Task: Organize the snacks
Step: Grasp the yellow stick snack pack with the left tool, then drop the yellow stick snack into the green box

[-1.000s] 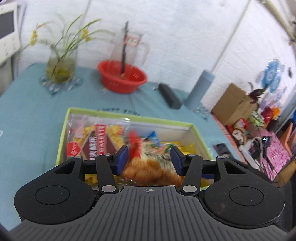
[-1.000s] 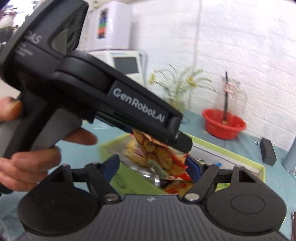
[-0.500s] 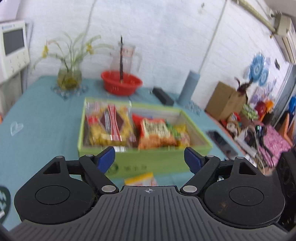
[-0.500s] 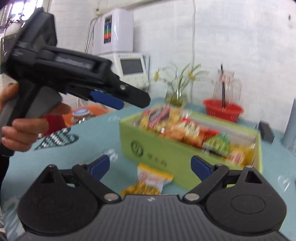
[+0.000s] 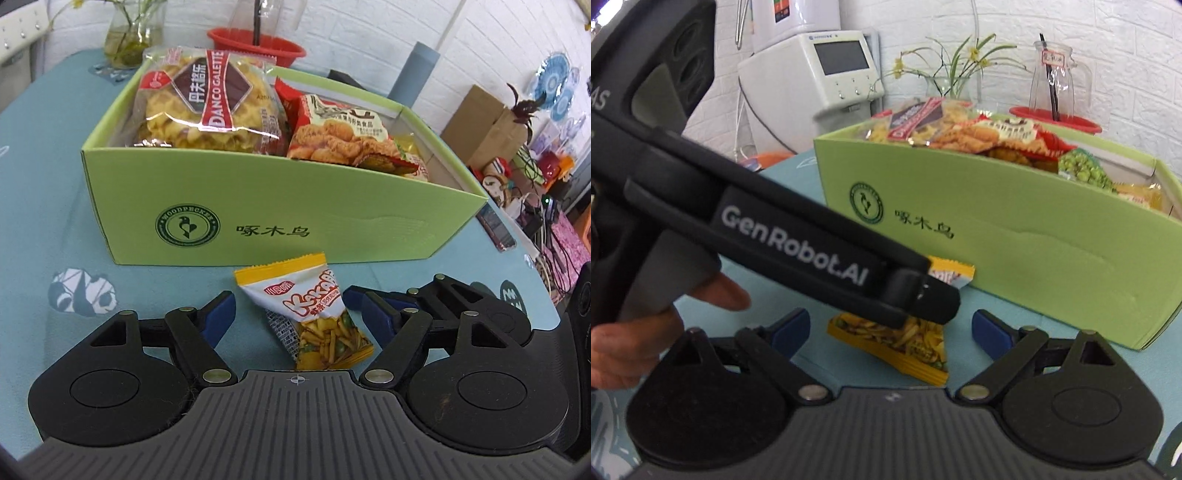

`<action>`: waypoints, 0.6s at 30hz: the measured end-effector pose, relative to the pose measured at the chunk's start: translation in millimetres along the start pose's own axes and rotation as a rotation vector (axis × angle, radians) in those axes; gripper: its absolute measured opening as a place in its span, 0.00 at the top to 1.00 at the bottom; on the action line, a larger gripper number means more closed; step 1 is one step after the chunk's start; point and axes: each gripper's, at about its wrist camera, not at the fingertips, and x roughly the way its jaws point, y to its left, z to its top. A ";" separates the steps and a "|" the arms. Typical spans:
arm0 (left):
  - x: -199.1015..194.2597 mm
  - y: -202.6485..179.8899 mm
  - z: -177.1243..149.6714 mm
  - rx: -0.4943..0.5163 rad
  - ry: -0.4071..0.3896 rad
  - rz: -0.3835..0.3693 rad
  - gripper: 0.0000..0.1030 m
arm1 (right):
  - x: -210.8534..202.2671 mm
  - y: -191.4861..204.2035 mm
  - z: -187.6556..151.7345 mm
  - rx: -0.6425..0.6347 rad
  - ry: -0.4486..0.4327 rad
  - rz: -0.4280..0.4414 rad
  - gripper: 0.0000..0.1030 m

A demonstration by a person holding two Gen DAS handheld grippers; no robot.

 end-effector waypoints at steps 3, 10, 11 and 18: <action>1.2 1.2 -0.3 0.002 -0.008 0.000 0.38 | 2.8 -1.8 2.7 0.001 -0.002 0.003 0.09; 2.2 1.5 -1.6 0.013 -0.022 -0.007 0.36 | 1.1 -10.7 3.0 0.053 -0.007 0.031 0.01; 2.6 1.0 -2.2 0.014 -0.024 -0.007 0.36 | 1.2 -9.8 3.0 0.049 -0.006 0.029 0.01; -2.4 -10.4 -9.1 0.061 0.004 -0.044 0.83 | -6.4 1.0 -1.3 -0.001 -0.026 0.019 0.29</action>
